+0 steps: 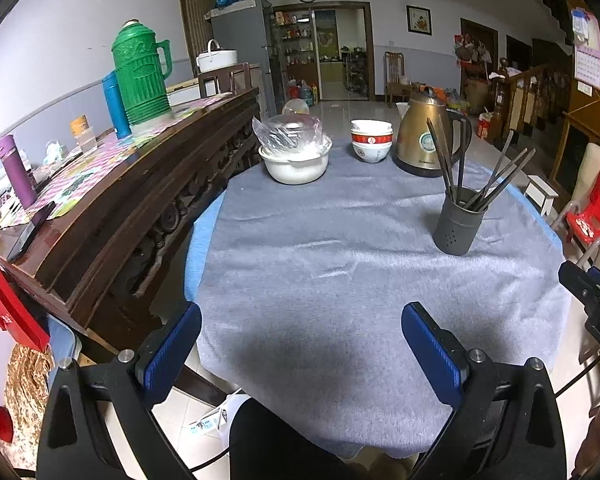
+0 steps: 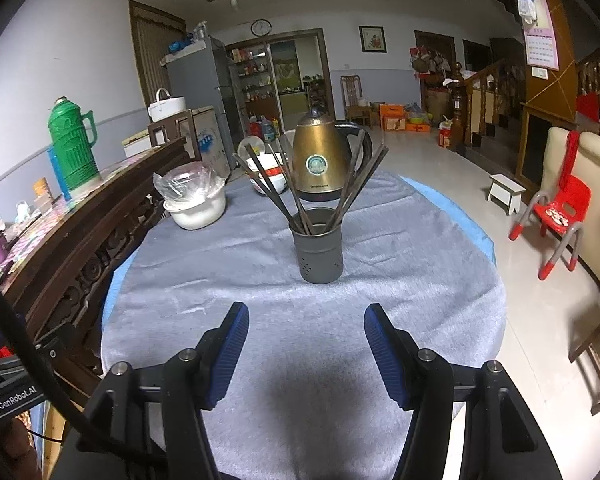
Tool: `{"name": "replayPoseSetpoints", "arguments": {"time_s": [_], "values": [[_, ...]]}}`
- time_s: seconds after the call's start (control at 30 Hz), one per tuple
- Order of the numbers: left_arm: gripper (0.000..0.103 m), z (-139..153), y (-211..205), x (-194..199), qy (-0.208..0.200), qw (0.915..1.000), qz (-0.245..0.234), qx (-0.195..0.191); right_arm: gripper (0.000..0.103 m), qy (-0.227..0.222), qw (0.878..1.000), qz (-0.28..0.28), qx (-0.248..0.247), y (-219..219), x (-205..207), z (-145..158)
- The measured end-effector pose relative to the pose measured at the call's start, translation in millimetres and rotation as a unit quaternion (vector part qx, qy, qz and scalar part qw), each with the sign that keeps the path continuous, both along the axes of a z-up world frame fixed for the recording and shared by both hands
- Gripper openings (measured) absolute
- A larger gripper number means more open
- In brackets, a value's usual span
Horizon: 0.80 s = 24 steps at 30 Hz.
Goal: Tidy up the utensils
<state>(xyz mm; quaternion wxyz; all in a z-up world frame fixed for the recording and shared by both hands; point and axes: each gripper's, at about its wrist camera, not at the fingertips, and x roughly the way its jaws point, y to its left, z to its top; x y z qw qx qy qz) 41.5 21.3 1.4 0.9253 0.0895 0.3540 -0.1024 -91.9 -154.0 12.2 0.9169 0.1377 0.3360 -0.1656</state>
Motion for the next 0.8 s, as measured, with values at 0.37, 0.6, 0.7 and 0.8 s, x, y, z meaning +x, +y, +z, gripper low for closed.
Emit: {"name": "replayPoseSetpoints", "arguments": {"time_s": [0.37, 0.6, 0.7, 0.8], "values": [[0.100, -4.5, -14.6, 16.7, 0.011, 0.9999, 0.000, 0.013, 0.064, 0.012, 1.000, -0.006, 0.016, -16.8, 17.6, -11.4], [0.100, 2.2, -23.3, 26.2, 0.013, 0.9998, 0.003, 0.016, 0.064, 0.004, 1.000, -0.007, 0.021, -26.2, 27.1, -5.2], [0.100, 8.6, -29.4, 29.6, 0.010, 0.9998, 0.002, 0.014, 0.064, -0.007, 1.000, -0.009, 0.020, -32.8, 29.5, 1.7], [0.100, 15.2, -38.6, 33.3, 0.003, 0.9998, 0.001, 0.017, 0.064, -0.019, 1.000, -0.011, 0.015, -40.1, 31.6, 10.6]]}}
